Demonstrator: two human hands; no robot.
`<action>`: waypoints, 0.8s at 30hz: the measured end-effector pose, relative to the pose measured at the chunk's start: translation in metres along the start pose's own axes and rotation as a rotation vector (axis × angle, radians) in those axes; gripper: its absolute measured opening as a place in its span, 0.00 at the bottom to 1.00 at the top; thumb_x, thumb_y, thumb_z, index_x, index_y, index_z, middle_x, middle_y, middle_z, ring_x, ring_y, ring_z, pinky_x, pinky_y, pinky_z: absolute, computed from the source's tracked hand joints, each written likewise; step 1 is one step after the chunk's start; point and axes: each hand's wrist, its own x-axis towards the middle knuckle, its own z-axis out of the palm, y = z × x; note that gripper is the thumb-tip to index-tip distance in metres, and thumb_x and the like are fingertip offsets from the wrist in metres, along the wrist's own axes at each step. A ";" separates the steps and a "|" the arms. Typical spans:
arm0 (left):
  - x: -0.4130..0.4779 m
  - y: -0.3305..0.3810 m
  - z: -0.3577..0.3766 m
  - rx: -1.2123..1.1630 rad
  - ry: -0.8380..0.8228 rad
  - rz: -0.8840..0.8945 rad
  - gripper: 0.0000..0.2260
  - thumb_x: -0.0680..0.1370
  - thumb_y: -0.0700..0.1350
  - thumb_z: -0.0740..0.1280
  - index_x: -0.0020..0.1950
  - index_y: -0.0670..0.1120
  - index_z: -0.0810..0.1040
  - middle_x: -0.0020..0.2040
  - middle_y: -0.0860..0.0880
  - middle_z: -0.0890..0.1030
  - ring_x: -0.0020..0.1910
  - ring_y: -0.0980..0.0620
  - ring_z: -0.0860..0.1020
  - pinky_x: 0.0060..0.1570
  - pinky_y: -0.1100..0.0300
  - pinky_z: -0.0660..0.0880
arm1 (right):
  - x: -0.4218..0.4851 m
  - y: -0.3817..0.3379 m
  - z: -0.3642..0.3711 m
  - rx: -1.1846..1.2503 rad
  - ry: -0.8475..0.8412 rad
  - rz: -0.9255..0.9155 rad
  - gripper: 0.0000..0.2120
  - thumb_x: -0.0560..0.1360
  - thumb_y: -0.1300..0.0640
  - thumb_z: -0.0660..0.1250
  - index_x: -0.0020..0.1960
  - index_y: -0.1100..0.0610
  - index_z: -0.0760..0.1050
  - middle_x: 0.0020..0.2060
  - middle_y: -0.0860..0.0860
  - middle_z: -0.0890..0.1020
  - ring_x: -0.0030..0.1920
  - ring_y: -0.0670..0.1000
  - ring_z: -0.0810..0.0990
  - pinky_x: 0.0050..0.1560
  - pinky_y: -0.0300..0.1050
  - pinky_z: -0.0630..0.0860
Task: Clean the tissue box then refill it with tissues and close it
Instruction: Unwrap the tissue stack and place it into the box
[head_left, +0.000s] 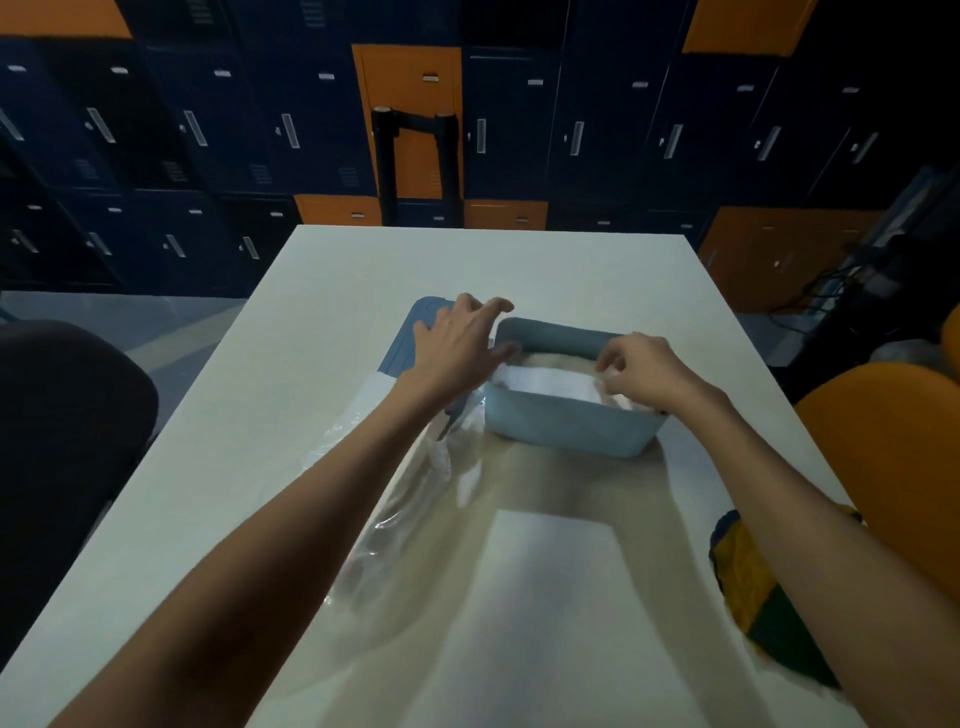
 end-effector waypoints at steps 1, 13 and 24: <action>-0.004 -0.005 -0.007 -0.049 0.044 -0.021 0.22 0.78 0.59 0.63 0.71 0.55 0.67 0.67 0.45 0.70 0.64 0.44 0.72 0.63 0.41 0.66 | -0.001 -0.005 -0.003 0.043 0.038 -0.027 0.11 0.74 0.66 0.66 0.56 0.60 0.80 0.54 0.55 0.80 0.49 0.50 0.75 0.48 0.42 0.72; -0.091 -0.083 -0.014 -0.086 -0.016 -0.417 0.41 0.70 0.71 0.63 0.77 0.55 0.53 0.73 0.43 0.65 0.70 0.40 0.65 0.65 0.37 0.63 | -0.010 -0.136 0.044 0.287 -0.013 -0.417 0.08 0.76 0.62 0.65 0.52 0.57 0.80 0.47 0.51 0.82 0.46 0.45 0.77 0.48 0.35 0.73; -0.141 -0.081 0.048 -0.070 0.022 -0.484 0.51 0.64 0.76 0.61 0.76 0.59 0.35 0.75 0.43 0.55 0.75 0.42 0.53 0.68 0.31 0.45 | -0.017 -0.166 0.104 -0.107 -0.117 -0.345 0.03 0.74 0.62 0.62 0.44 0.61 0.72 0.45 0.56 0.76 0.46 0.59 0.77 0.43 0.51 0.76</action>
